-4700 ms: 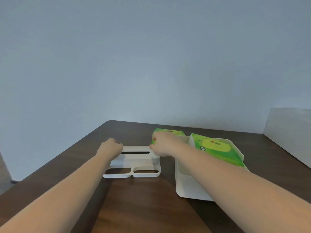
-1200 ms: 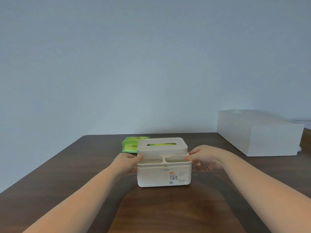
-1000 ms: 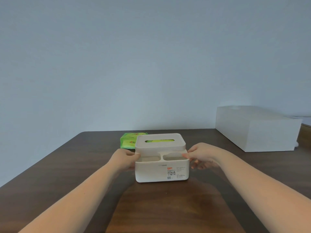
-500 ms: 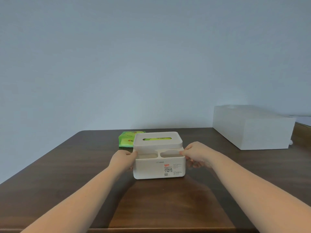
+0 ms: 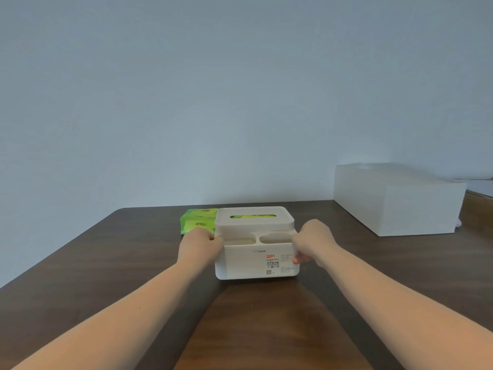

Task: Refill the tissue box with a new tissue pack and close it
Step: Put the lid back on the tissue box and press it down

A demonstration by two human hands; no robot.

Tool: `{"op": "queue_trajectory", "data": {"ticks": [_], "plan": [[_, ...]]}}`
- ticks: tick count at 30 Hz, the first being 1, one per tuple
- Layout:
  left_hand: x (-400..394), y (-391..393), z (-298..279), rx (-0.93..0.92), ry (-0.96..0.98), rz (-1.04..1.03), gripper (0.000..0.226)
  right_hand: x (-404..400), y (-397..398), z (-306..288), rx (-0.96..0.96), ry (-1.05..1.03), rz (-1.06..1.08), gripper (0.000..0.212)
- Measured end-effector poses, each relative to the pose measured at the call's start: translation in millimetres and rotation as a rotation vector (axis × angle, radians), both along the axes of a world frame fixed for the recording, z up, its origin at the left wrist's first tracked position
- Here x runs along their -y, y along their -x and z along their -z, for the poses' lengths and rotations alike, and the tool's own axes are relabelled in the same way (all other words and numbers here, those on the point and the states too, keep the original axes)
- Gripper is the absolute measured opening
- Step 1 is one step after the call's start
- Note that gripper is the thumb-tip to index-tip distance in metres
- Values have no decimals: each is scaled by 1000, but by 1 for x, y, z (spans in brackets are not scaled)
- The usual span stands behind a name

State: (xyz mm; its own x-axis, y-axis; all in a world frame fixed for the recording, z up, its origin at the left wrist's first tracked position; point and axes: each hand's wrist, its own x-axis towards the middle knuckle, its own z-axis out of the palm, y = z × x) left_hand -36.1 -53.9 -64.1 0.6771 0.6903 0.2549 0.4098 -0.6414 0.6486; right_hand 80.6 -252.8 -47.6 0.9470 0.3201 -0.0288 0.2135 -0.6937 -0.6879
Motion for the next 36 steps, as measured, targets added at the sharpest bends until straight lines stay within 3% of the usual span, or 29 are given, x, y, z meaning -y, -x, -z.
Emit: {"op": "queue_trajectory", "data": {"ticks": [6, 12, 16, 25, 29, 36], "plan": [[31, -51, -4, 34, -38, 70, 49, 27, -36, -8, 2, 47, 118, 26], [49, -138, -4, 65, 12, 122, 37, 39, -121, -9, -19, -77, 229, 21], [56, -197, -3, 67, 47, 144, 42, 43, -172, -16, -20, -150, 284, 14], [62, -290, 7, 58, 66, 174, 42, 37, -234, -23, 57, 144, 374, 8], [63, -311, 13, 56, 65, 174, 41, 36, -253, -16, 56, 109, 427, 27], [67, -327, 16, 76, 54, 177, 42, 36, -268, -5, 117, 129, 447, 28]]}}
